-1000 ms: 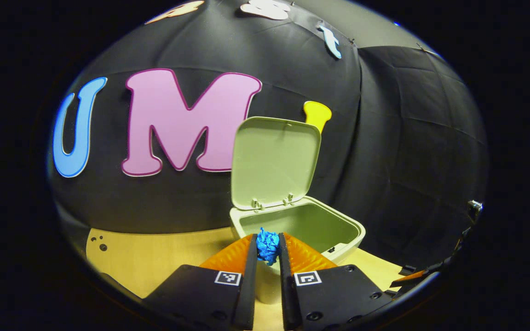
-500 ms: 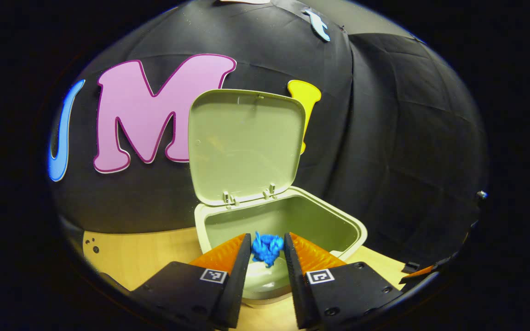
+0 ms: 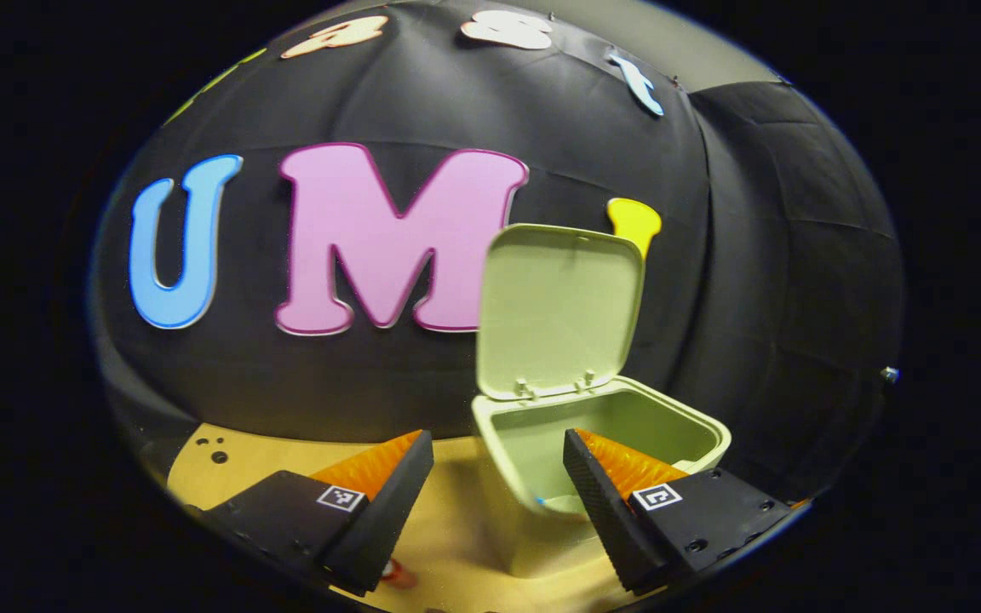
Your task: Press the lid of the desktop garbage bin to open it, pick up the crumpled paper on the desktop and throw it into the bin, then pick up the pop can on the desktop and drop it into the bin, and finally close the garbage bin lid.
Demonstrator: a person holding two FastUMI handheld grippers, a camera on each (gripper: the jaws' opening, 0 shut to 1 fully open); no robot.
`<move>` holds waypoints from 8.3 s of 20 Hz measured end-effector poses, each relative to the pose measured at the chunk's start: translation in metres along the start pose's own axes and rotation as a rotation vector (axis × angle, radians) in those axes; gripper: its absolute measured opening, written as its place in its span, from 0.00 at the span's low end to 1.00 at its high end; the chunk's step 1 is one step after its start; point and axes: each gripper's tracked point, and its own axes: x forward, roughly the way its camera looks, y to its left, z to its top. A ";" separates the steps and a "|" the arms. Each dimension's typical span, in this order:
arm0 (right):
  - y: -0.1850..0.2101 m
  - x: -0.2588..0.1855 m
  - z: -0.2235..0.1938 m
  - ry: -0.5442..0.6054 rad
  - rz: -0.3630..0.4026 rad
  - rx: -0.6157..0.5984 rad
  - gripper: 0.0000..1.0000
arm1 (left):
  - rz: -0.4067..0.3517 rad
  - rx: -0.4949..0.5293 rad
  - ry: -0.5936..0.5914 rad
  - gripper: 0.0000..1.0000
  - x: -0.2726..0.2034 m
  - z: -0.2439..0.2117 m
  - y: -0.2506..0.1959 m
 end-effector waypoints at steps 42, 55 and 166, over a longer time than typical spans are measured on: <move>0.308 0.174 -0.030 0.123 0.274 -0.324 0.99 | 0.589 -0.299 0.368 0.96 -0.340 -0.226 0.269; 0.314 0.240 -0.031 0.142 0.212 -0.367 0.93 | 0.608 -0.300 0.459 0.96 -0.350 -0.247 0.253; 0.105 0.046 0.394 -0.358 -0.039 -0.098 0.98 | 0.335 -0.167 0.312 0.96 -0.272 -0.178 0.175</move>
